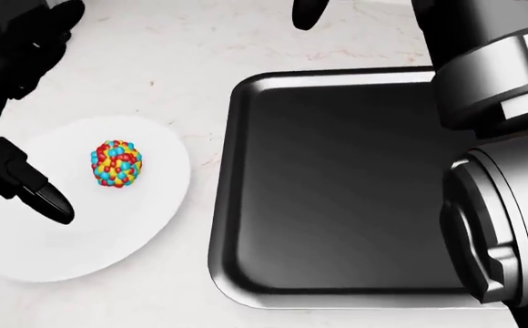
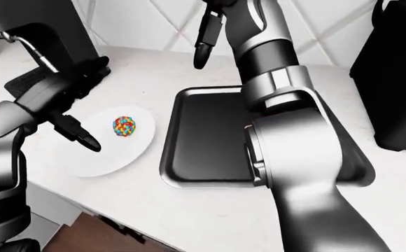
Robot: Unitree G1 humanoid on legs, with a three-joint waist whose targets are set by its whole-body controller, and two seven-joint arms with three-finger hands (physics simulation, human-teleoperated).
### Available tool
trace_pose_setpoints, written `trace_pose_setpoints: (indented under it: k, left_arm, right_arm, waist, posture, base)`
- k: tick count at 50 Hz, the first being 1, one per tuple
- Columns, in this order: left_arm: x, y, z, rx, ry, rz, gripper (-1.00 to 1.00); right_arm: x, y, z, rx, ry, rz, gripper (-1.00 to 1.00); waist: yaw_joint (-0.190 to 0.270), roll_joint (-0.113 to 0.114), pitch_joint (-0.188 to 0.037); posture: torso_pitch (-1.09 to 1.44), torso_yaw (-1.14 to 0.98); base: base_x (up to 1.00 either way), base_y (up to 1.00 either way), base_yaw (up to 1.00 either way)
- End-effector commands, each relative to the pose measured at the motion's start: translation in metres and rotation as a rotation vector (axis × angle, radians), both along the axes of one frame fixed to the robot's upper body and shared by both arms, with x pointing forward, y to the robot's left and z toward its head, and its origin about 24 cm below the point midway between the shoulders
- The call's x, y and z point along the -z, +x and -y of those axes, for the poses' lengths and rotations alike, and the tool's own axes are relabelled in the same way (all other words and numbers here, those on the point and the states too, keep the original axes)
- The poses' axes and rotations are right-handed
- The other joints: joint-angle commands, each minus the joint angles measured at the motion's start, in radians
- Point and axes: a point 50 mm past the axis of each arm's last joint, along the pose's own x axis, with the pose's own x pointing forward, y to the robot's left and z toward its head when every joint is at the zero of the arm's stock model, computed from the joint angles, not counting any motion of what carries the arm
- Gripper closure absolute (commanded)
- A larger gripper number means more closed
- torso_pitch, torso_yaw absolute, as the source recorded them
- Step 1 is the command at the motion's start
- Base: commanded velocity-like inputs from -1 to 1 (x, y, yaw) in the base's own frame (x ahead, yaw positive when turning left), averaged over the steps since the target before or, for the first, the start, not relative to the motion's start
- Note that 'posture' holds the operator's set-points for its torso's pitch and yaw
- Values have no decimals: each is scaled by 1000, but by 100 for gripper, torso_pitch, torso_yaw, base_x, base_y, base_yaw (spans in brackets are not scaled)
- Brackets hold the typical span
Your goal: Move the dessert items from the plate to the tray.
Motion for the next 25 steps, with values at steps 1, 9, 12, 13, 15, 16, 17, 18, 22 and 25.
trace_pose_setpoints:
  k: [1,9,12,13,15,16,17,18,22,25]
  left_arm:
    - [-17,-2,-1,-10,25,82,-100]
    - [-12,6,5,-4,42,70,-100]
    - [-12,7,6,-6,36,69,-100]
    - [-9,7,7,2,44,65,-100]
    - [-10,8,8,4,40,65,-100]
    - [-9,8,9,7,41,65,-100]
    - [-9,8,10,6,36,63,-100]
    - [-7,9,11,12,38,60,-100]
    - [-3,14,17,23,36,53,-100]
    - [-1,17,18,27,38,51,-100]
  right_arm:
    - [-26,-10,-2,-16,14,99,-100]
    - [-21,-8,1,-10,18,92,-100]
    - [-21,-8,1,-9,20,94,-100]
    - [-20,-8,1,-8,20,92,-100]
    - [-18,-7,3,-5,22,90,-100]
    - [-18,-7,3,-5,25,90,-100]
    - [-18,-7,3,-4,24,90,-100]
    - [-18,-7,3,-3,24,90,-100]
    - [-18,-7,3,-4,24,89,-100]
    - [-18,-8,4,0,25,88,-100]
  waist:
    - [1,1,-31]
    - [7,-4,-32]
    - [8,-6,-33]
    - [9,-6,-33]
    - [9,-7,-33]
    - [10,-7,-33]
    - [10,-8,-33]
    - [11,-8,-33]
    - [13,-10,-34]
    - [15,-11,-34]
  posture:
    - [0,42]
    - [0,42]
    - [0,42]
    - [0,42]
    - [0,42]
    - [0,42]
    - [0,42]
    - [0,42]
    - [0,42]
    - [0,42]
  base:
    - [0,0,0]
    - [0,0,0]
    - [0,0,0]
    - [0,0,0]
    - [0,0,0]
    - [0,0,0]
    - [0,0,0]
    - [0,0,0]
    - [0,0,0]
    - [0,0,0]
